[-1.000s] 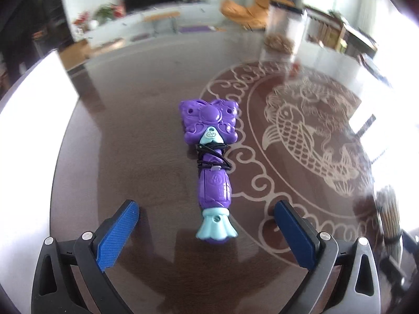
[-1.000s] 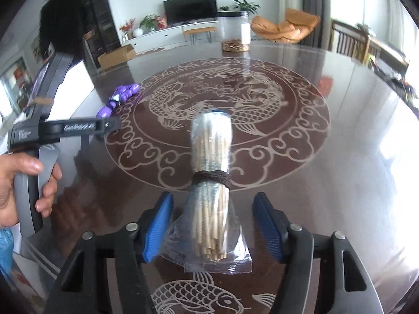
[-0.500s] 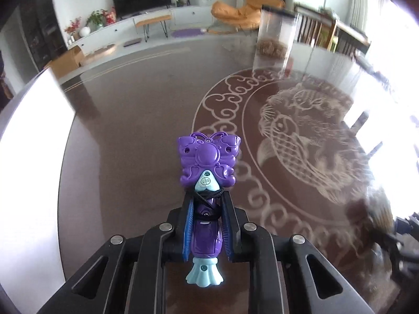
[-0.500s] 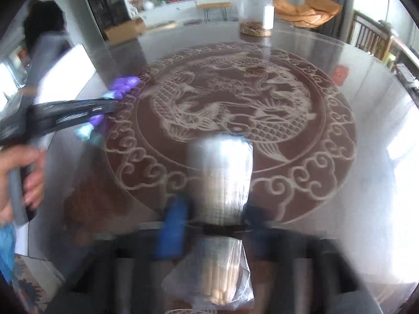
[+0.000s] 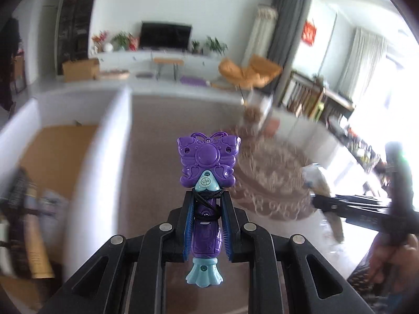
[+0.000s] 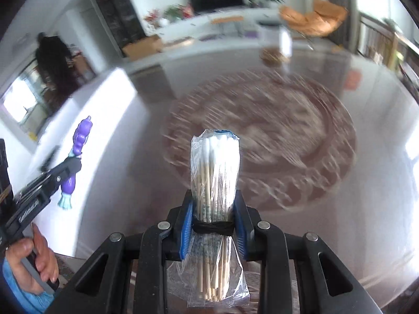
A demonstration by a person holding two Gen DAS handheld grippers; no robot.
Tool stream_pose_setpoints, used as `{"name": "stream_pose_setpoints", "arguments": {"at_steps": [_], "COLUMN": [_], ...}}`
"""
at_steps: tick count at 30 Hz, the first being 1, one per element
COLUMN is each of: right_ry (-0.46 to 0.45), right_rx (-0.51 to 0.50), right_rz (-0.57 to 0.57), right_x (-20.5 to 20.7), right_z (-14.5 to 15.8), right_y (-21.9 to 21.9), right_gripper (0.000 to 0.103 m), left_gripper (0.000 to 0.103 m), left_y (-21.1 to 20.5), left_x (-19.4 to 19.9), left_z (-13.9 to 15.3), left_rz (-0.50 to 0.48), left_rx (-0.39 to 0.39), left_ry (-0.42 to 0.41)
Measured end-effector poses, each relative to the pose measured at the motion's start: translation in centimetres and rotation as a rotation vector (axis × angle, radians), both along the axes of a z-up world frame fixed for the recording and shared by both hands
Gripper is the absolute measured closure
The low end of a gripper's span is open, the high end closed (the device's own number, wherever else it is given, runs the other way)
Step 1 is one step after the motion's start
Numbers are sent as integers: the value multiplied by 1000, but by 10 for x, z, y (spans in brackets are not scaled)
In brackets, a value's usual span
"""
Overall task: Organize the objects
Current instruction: 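Carry the purple toy and stick bundle over the white bin, then open both grippers to drop the toy and sticks into the bin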
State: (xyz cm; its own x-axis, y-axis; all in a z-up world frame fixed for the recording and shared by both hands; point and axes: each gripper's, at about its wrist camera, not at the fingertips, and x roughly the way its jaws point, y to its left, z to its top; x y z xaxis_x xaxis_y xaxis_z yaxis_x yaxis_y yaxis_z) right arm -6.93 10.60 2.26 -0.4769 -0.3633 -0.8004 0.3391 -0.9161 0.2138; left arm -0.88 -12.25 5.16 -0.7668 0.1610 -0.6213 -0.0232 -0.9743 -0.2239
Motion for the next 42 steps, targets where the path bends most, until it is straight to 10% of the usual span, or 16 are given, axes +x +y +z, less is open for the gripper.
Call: {"name": "stream_pose_setpoints", "arguments": {"at_steps": [10, 17, 19, 23, 28, 34, 42], "right_ry": [40, -132, -207, -190, -102, -19, -4], "right_rx": [-245, -172, -105, -53, -23, 87, 178], "right_rz": [410, 587, 616, 618, 589, 600, 659], "right_x": [26, 47, 49, 48, 32, 27, 45], "right_z": [99, 47, 19, 11, 34, 64, 72], "right_y": [-210, -344, -366, -369, -350, -343, -337], "right_gripper": [74, 71, 49, 38, 25, 21, 18], "left_gripper": [84, 80, 57, 7, 3, 3, 3], "left_y": [-162, -214, -215, -207, -207, -213, -199], "left_x": [50, 50, 51, 57, 64, 64, 81], "left_z": [31, -22, -31, -27, 4, 18, 35], "left_rz": [359, 489, 499, 576, 634, 685, 769], "left_rx": [-113, -126, -141, -241, -216, -93, -158], "left_ry": [-52, -263, -294, -262, -184, -290, -264]}}
